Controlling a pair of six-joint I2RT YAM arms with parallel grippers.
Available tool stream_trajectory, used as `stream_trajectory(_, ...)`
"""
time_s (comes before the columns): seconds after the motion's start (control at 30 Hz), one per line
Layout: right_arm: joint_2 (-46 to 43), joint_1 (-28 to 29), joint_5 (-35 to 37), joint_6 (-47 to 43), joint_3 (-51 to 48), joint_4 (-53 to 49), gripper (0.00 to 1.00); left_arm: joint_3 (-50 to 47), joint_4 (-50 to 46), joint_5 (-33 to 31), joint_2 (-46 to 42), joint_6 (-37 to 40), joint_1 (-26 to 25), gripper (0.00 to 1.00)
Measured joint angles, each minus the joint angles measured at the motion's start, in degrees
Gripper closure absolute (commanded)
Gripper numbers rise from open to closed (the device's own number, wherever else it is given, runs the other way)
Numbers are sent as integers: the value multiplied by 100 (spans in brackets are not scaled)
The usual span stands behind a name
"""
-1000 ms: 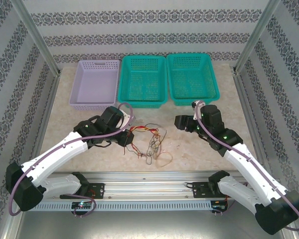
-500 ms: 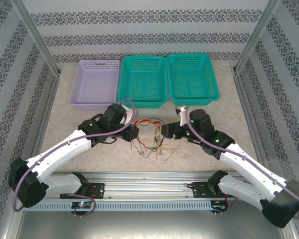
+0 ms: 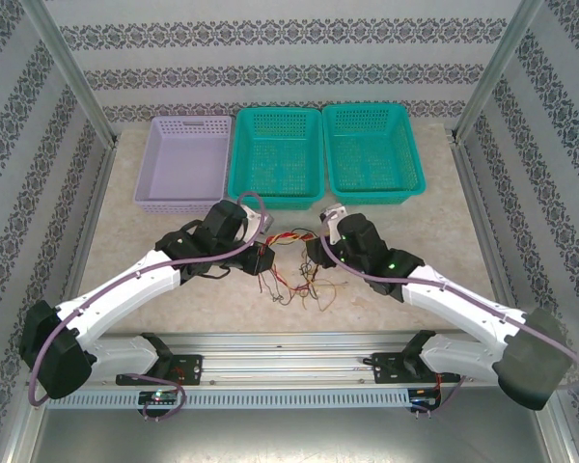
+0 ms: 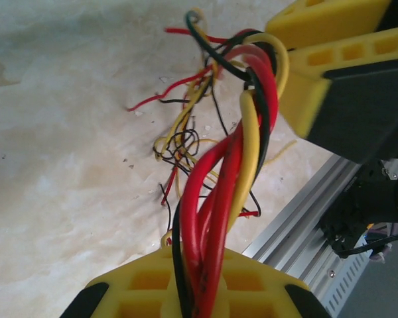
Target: Untangle the cables
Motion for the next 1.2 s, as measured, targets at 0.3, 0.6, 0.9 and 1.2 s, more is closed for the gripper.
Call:
stream_trajectory(0.3,-337,0,407,-192,-61,146,95,-72,-2,144,-192,2,0,100)
stream_trajectory(0.6,-1049,-2,-306,-286,-581,487,56,-216,125,376,-254,-168,-2,100)
stream_trajectory(0.9,-597,-2,-551,-361,-815,898,49,-216,341,627,-243,-345,-2,100)
stream_trajectory(1.2,-195,0,-522,-634,-1010,1687,85,-278,514,813,-243,-450,-2,100)
